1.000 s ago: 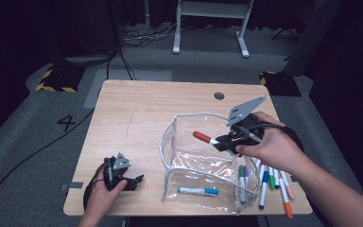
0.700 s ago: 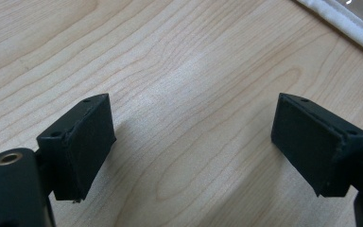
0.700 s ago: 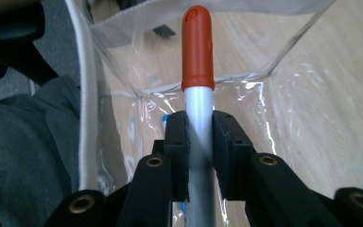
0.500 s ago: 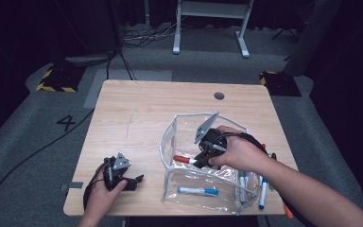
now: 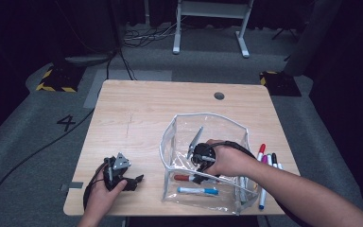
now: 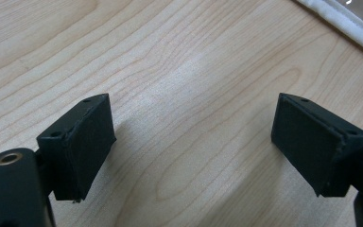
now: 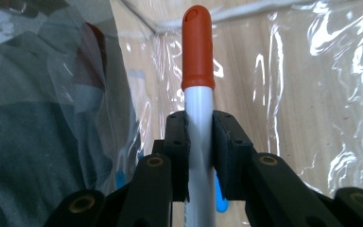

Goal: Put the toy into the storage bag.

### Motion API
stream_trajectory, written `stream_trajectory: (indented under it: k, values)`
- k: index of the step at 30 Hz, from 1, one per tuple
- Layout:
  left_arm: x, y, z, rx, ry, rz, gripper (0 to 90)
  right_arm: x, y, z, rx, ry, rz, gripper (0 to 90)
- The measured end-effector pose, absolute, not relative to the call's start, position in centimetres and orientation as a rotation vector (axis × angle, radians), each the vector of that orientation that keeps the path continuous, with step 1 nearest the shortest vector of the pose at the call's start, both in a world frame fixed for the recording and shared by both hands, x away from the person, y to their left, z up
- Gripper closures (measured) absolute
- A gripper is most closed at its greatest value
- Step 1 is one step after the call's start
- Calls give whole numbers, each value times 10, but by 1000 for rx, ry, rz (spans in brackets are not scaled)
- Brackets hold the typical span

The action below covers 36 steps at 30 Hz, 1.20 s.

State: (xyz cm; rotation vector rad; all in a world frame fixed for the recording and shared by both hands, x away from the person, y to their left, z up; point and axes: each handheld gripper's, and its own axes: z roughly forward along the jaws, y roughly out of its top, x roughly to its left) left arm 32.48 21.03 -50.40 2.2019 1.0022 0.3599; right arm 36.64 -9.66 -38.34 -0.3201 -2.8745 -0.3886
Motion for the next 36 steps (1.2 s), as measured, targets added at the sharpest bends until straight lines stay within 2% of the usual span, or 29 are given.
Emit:
stream_trajectory:
  k: [10,25,28,31,36]
  values:
    - [325,210,-504,2202,1006,357,143,366,-94,-411,-323,-2846,-233,773]
    - [325,210,-504,2202,1003,358,143,365,-100,-428,-342,-2815,-149,768]
    - [325,210,-504,2202,1003,359,143,366,-103,-430,-364,-2799,-186,632]
    - [325,210,-504,2202,1004,359,142,368,-104,-421,-391,-2821,-269,590]
    - [325,210,-504,2203,1001,359,140,374,-107,-401,-458,-2880,-361,592]
